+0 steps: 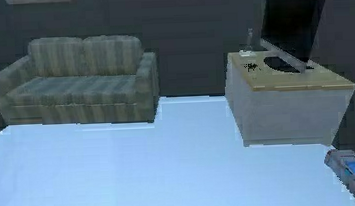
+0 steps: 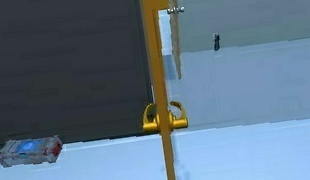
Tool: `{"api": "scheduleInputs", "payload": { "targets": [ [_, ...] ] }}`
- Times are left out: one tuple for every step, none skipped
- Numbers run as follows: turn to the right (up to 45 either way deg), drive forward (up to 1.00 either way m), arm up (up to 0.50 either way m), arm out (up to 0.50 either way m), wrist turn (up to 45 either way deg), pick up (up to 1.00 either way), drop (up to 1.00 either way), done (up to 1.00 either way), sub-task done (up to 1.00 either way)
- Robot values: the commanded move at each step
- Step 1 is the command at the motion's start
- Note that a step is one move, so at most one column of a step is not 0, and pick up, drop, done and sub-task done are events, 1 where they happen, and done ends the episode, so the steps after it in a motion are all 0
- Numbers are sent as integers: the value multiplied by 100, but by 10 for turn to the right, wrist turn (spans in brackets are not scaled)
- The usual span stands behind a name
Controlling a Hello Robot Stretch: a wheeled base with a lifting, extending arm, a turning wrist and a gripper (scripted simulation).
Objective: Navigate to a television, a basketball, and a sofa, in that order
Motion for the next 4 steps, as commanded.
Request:
{"api": "scheduleInputs", "payload": {
  "targets": [
    [270, 0, 0, 0, 0, 0, 0, 0, 0],
    [0, 30, 0, 0, 0, 0, 0, 0, 0],
    [0, 95, 0, 0, 0, 0, 0, 0, 0],
    [0, 0, 0, 0, 0, 0, 0, 0, 100]
  ]
}}
